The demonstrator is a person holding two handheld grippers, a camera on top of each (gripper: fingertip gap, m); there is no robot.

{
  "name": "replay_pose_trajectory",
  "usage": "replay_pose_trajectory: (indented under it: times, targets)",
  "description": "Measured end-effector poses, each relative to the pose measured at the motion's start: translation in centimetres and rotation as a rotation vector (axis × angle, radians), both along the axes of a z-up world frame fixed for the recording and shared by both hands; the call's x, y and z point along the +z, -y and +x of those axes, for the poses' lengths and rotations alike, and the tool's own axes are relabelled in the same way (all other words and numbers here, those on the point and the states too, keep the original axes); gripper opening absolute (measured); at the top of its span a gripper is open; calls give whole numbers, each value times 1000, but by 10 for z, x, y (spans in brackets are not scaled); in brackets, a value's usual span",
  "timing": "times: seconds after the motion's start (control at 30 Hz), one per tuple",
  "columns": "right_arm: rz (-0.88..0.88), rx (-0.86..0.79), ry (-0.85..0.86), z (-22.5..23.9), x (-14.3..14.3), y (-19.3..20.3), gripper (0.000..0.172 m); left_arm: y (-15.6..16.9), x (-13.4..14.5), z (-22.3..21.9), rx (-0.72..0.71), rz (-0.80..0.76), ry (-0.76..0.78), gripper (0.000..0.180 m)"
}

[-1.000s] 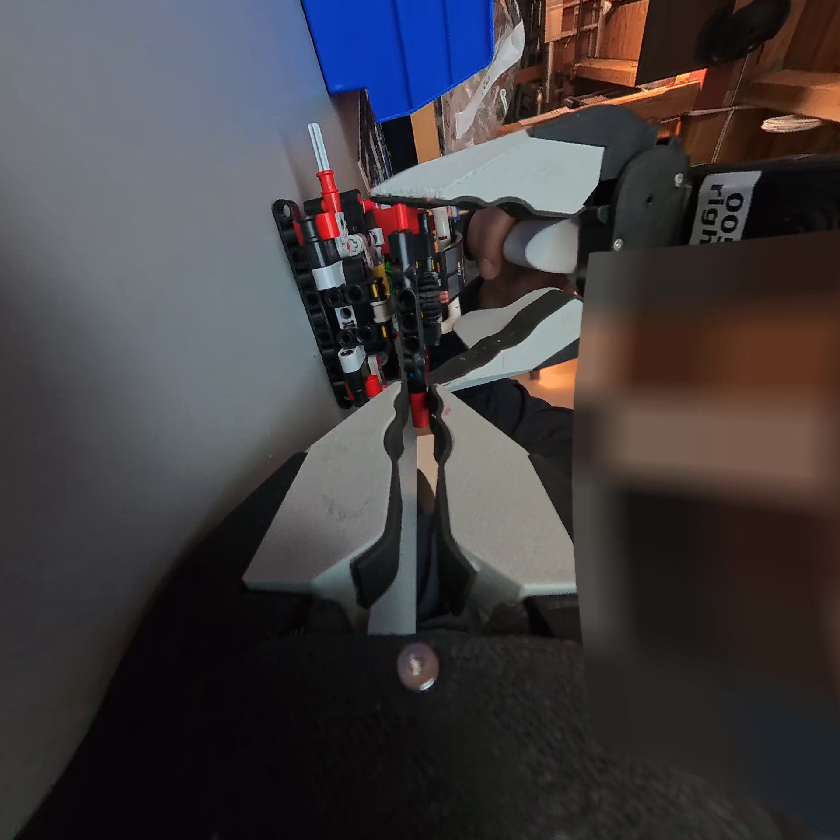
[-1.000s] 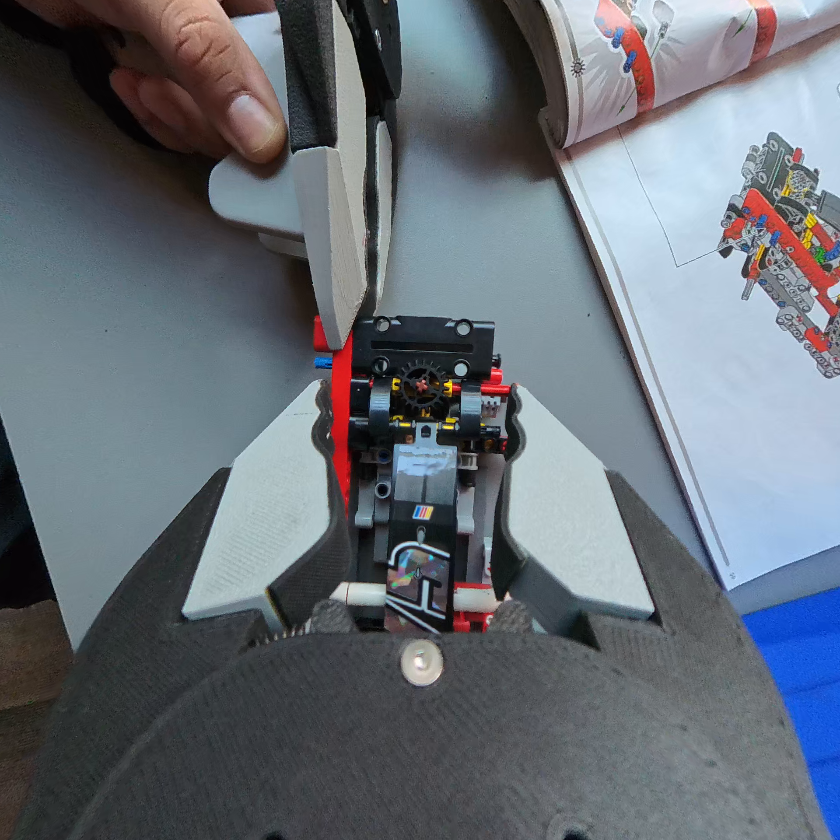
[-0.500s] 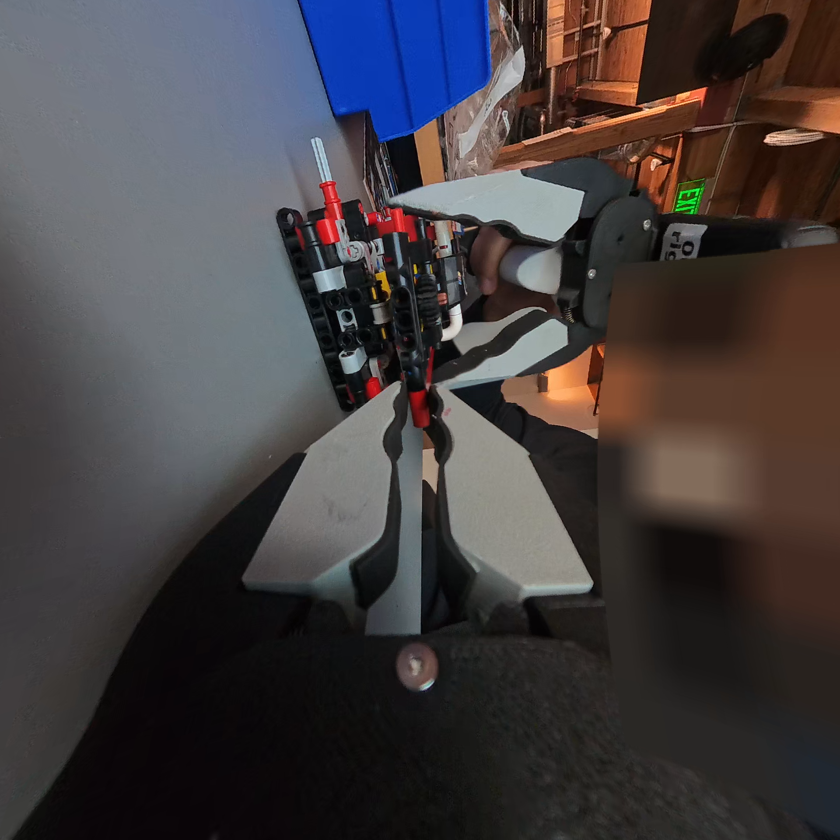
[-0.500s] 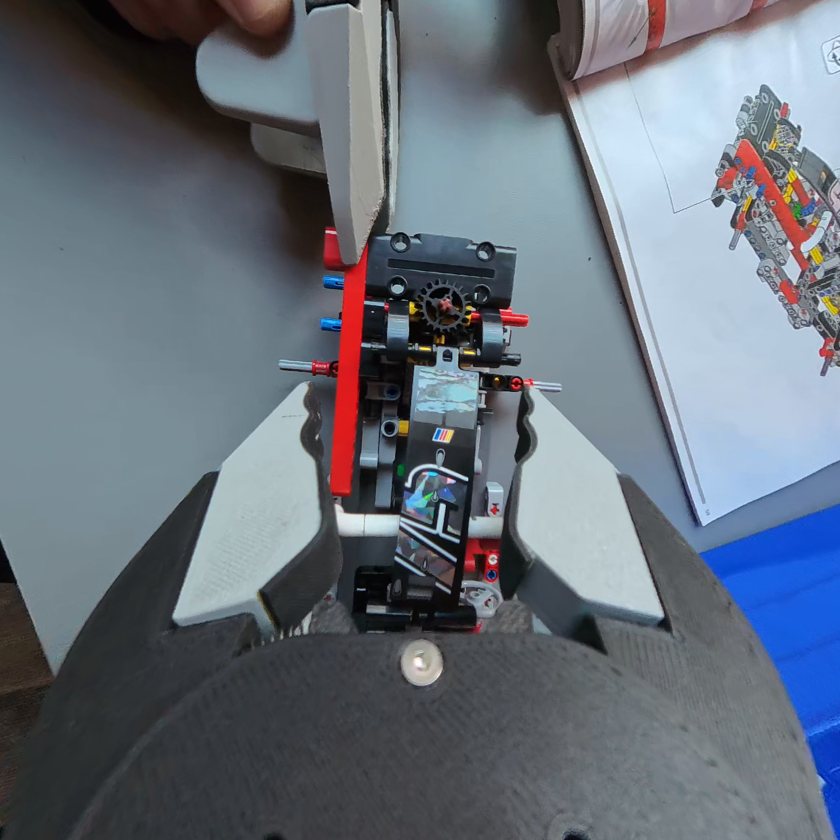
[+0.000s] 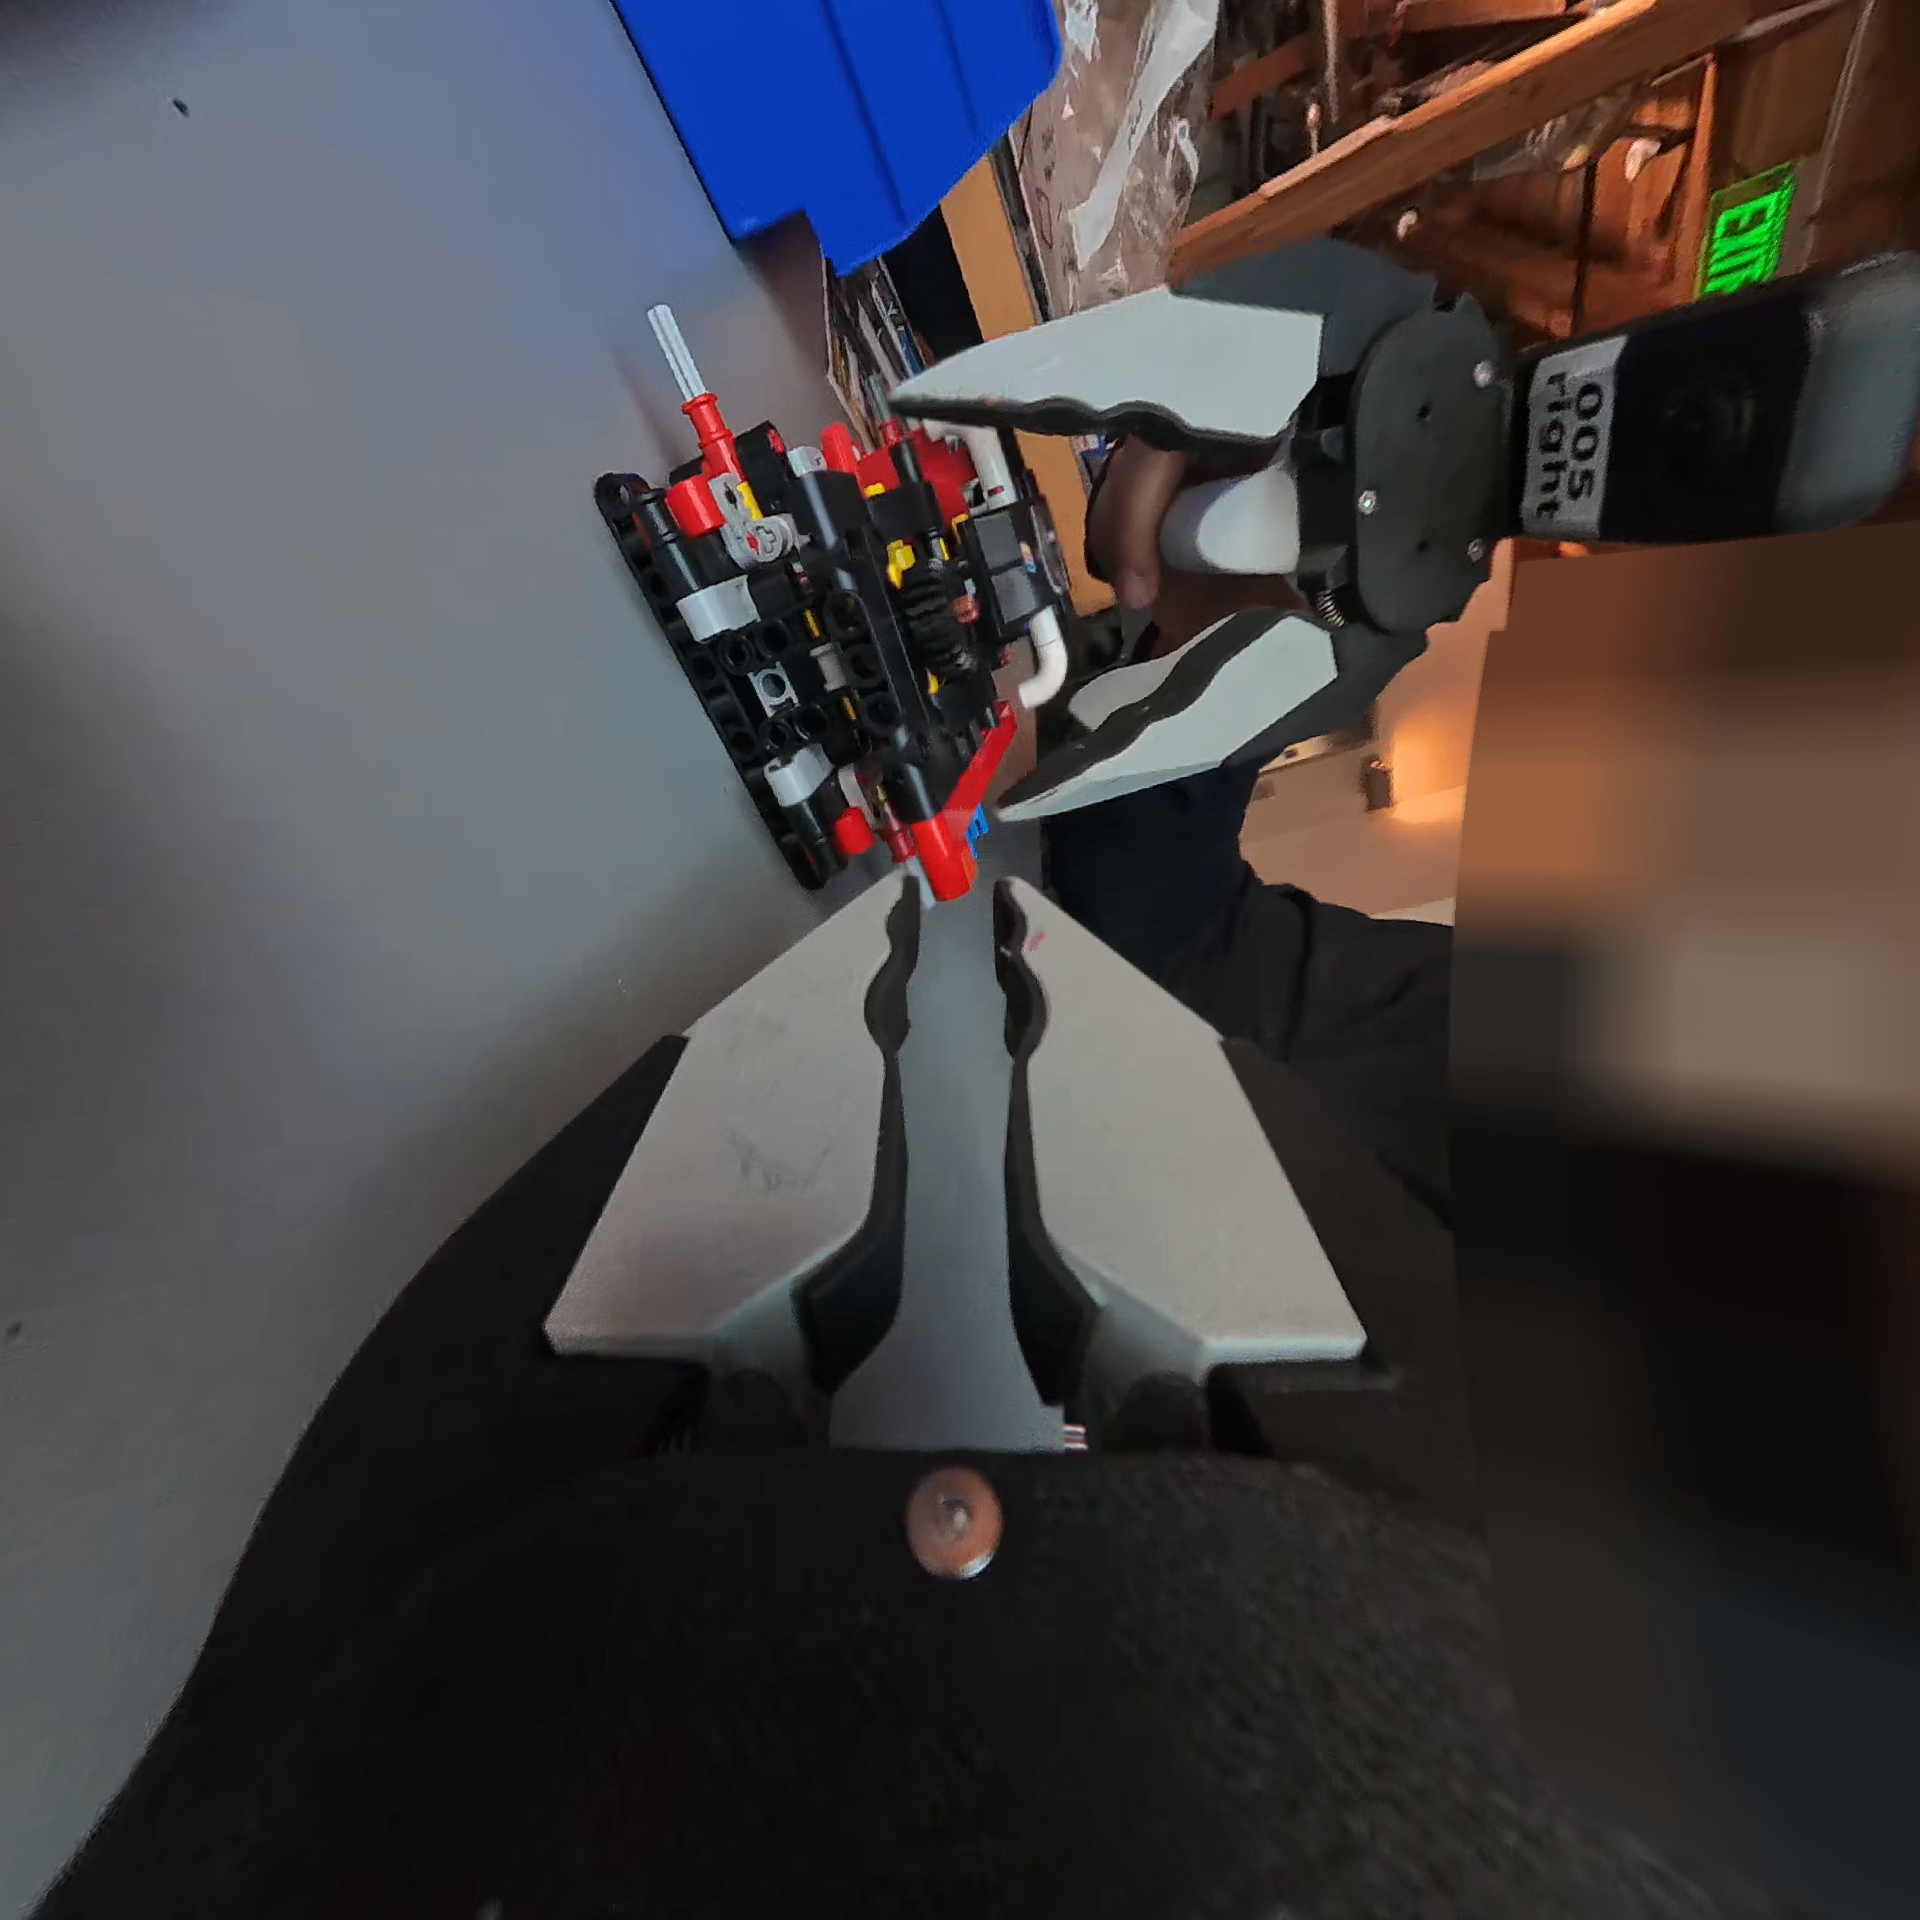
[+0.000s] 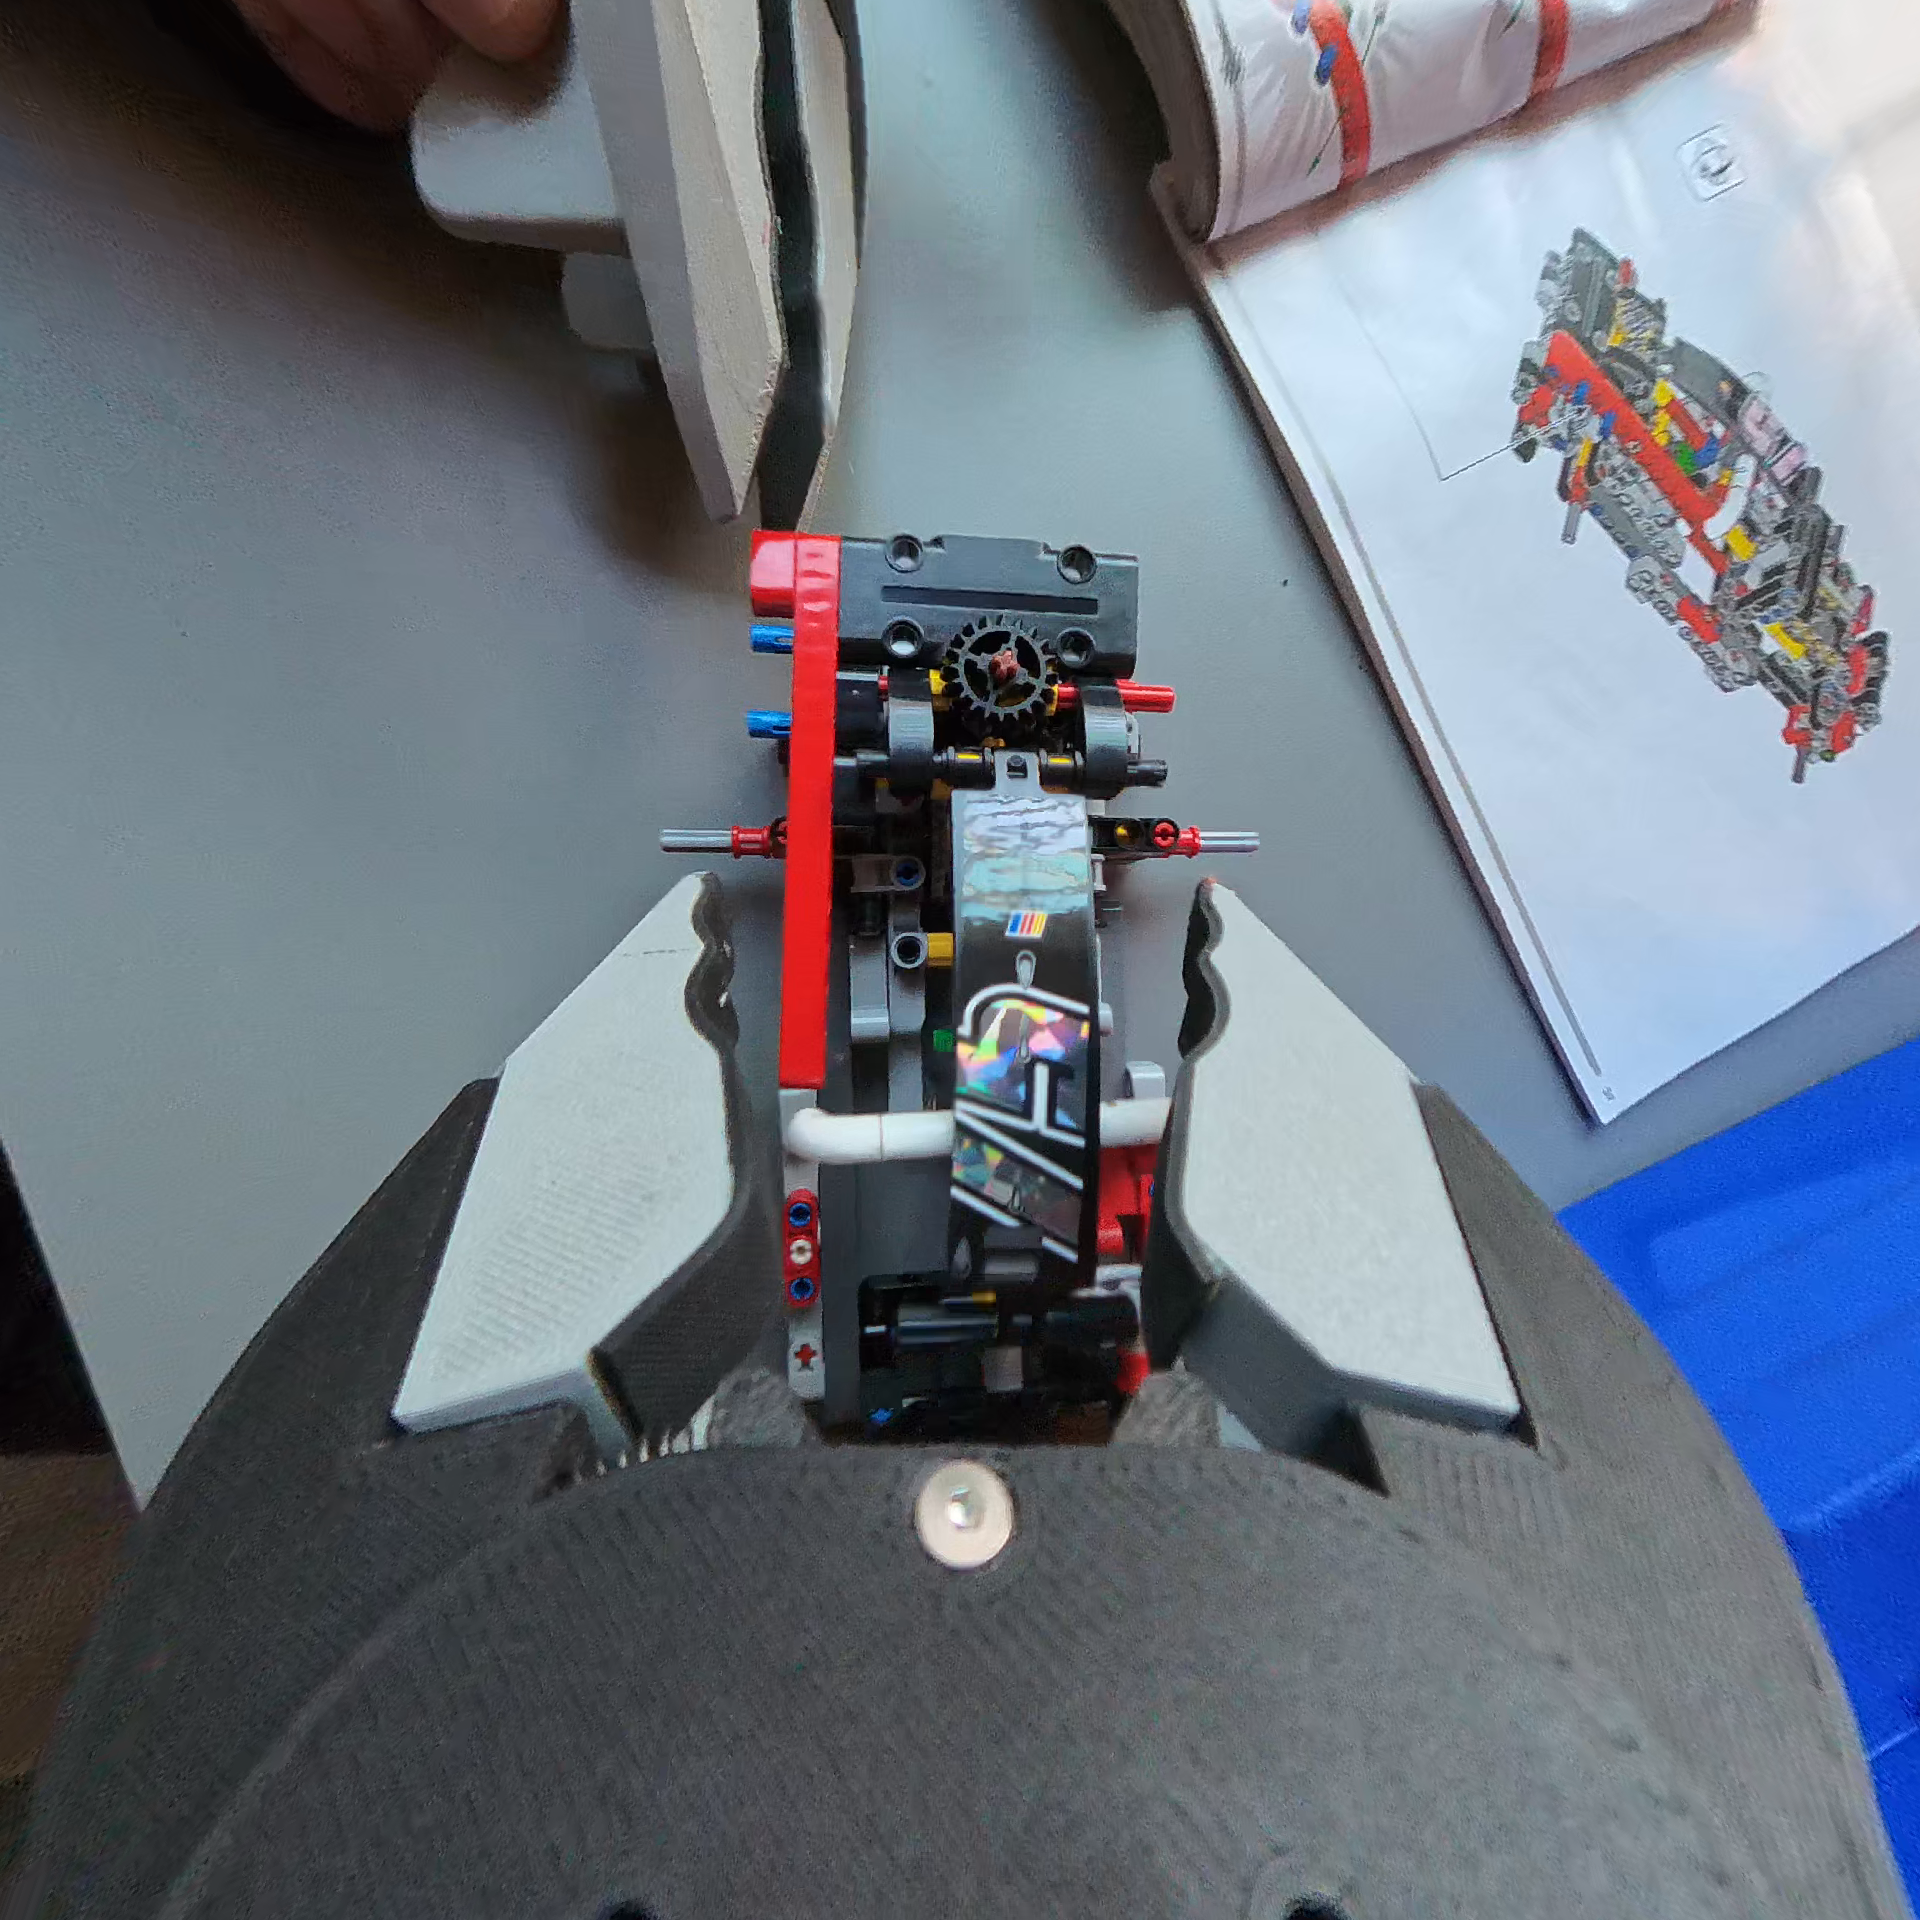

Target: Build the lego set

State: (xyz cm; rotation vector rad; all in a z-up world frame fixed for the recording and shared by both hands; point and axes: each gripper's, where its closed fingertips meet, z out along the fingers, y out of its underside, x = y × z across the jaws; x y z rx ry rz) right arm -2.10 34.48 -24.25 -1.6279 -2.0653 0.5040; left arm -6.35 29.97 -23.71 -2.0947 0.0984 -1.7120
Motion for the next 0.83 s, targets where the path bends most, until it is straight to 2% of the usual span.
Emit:
replay_pose_trajectory:
  times: [0.23, 0.33, 0.4, 0.57, 0.83]
  targets:
    - [36, -3, -119, 7, 17, 13, 77, 8, 7, -12, -23, 108, -35, 18]
    - [37, 30, -266, 3, 33, 20, 74, 6, 9, -18, 14, 128, -46, 20]
    - [20, 47, -407, 2, 52, 19, 73, 6, 10, -20, 29, 148, -50, 20]
    - [-100, 19, -722, 19, 103, -7, 73, 5, 5, -20, 29, 178, -116, 21]
    - [-118, -29, -920, 53, 123, -39, 72, 11, -2, -12, -29, 216, -190, 20]
